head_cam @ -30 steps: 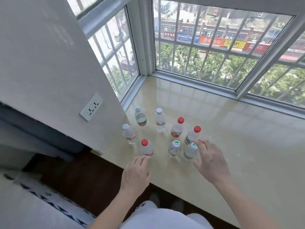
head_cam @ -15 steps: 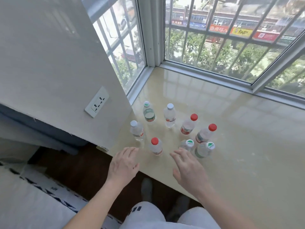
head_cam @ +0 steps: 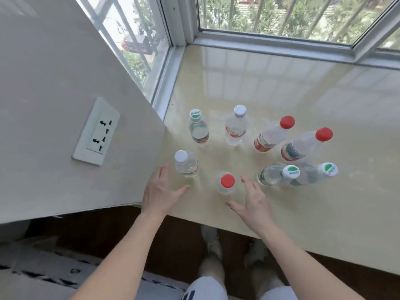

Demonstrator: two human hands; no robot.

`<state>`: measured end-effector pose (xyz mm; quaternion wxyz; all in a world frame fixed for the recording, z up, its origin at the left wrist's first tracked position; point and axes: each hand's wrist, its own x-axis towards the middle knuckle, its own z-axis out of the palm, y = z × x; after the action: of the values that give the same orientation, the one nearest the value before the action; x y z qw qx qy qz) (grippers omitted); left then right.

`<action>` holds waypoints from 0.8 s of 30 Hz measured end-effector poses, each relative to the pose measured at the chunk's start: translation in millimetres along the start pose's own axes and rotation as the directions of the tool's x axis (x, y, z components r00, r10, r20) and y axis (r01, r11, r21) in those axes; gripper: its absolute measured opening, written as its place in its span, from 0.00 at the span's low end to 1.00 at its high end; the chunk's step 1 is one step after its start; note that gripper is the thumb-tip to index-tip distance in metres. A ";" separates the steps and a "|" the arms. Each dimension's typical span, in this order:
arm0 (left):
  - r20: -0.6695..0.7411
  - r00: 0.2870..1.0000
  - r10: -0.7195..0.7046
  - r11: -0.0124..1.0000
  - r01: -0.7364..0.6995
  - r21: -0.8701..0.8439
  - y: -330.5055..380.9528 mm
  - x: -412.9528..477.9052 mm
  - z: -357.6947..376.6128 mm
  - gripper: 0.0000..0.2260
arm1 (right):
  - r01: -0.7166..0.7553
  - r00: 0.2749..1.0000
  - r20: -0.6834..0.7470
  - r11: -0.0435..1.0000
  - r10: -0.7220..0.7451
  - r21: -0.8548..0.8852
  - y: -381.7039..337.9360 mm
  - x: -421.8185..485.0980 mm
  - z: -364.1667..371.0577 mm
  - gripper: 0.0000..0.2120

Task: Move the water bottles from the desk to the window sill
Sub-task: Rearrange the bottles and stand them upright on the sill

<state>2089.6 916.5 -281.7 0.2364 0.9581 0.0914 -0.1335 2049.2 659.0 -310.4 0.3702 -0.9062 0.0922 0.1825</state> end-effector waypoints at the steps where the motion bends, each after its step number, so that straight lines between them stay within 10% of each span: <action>1: -0.001 1.000 0.002 0.999 -0.002 -0.047 0.5 6.5 2.0 0.40 | -0.009 1.000 -0.022 1.000 0.009 0.029 -0.5 4.7 4.3 0.42; 13: 0.019 1.000 0.000 0.862 0.010 -0.507 2.7 36.0 18.7 0.40 | 0.009 0.988 -0.152 0.983 0.019 0.183 -5.4 26.9 35.5 0.37; 24: 0.051 0.990 0.134 0.843 -0.087 -0.531 10.2 55.8 23.1 0.30 | 0.009 0.977 -0.214 0.988 0.024 0.155 -8.5 39.1 37.0 0.29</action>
<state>2139.9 902.8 -313.7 0.5013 0.8534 0.0592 -0.1304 2077.9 689.9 -345.0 0.4268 -0.8886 0.1490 0.0770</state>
